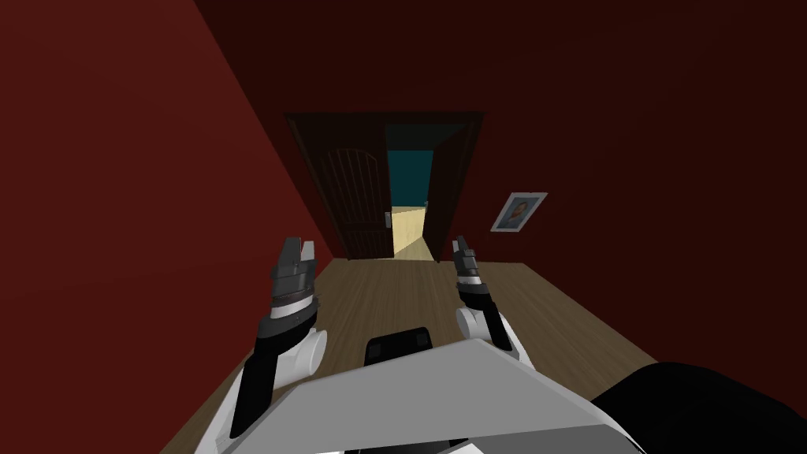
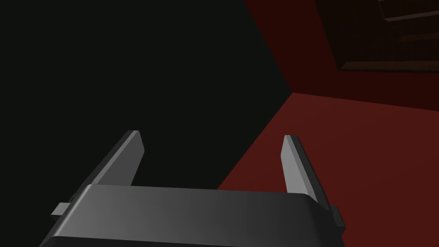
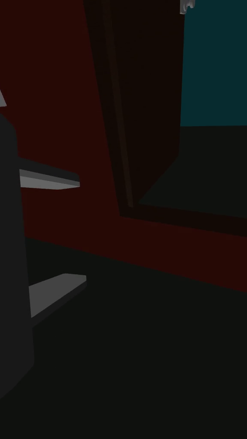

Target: Push the door open

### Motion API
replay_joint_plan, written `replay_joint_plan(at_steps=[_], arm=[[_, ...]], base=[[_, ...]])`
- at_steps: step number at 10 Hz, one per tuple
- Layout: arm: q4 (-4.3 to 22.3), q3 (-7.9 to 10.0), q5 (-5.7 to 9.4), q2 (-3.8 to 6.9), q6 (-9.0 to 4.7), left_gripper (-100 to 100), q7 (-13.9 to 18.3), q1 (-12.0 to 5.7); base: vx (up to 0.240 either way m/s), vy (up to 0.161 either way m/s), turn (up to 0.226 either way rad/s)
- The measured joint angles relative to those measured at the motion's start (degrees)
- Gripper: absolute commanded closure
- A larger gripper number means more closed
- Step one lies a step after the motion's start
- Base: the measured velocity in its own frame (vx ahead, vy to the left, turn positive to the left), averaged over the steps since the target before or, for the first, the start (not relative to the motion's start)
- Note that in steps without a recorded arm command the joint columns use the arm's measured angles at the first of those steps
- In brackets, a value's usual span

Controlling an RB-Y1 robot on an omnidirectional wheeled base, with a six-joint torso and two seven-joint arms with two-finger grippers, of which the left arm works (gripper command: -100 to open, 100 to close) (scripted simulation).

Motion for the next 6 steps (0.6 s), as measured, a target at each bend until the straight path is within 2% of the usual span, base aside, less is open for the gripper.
replay_joint_plan(at_steps=[6], arm=[[4.11,0.87,-2.09,1.20,-0.06,-100,-8.43,-1.44]], base=[[0.098,-0.033,-0.009]])
